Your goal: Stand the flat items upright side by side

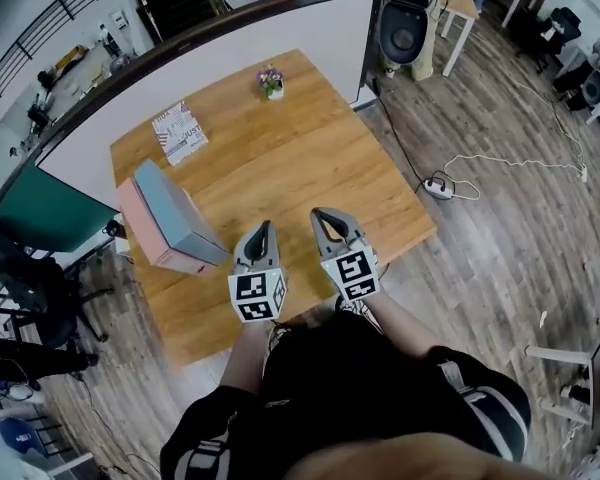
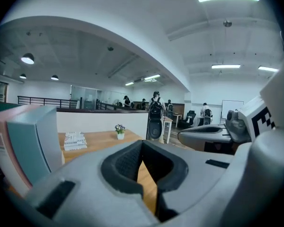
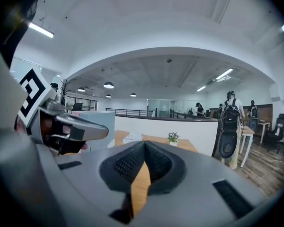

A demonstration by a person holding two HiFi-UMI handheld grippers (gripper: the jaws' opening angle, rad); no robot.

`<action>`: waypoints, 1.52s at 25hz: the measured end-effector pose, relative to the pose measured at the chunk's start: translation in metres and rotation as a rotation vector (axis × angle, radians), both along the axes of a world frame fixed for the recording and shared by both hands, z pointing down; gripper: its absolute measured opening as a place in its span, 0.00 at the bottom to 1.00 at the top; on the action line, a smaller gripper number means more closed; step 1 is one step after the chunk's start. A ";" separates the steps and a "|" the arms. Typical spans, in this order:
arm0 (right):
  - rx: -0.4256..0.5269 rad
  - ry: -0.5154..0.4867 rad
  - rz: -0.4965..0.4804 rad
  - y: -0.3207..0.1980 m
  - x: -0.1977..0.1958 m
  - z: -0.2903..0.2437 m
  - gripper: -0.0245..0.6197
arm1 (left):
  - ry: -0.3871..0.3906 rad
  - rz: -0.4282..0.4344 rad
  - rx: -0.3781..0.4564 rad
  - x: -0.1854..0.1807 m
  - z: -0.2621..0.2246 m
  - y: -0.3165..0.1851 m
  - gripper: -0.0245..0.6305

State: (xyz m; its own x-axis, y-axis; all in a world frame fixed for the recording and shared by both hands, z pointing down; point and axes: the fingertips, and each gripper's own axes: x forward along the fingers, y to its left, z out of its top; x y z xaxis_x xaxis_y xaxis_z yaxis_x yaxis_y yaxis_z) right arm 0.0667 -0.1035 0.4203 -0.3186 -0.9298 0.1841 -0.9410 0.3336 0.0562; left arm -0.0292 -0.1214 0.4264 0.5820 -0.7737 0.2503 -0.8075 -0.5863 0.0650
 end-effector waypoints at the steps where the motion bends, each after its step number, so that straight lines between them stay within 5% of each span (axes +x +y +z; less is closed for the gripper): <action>1: 0.022 0.000 -0.002 -0.003 -0.001 -0.011 0.05 | 0.000 -0.011 0.028 -0.004 -0.011 -0.003 0.04; 7: 0.110 -0.001 -0.012 -0.005 -0.005 -0.058 0.05 | -0.052 -0.069 0.145 -0.029 -0.055 -0.004 0.04; 38: 0.160 -0.012 -0.036 0.003 -0.029 -0.083 0.05 | -0.039 -0.155 0.157 -0.058 -0.069 0.006 0.04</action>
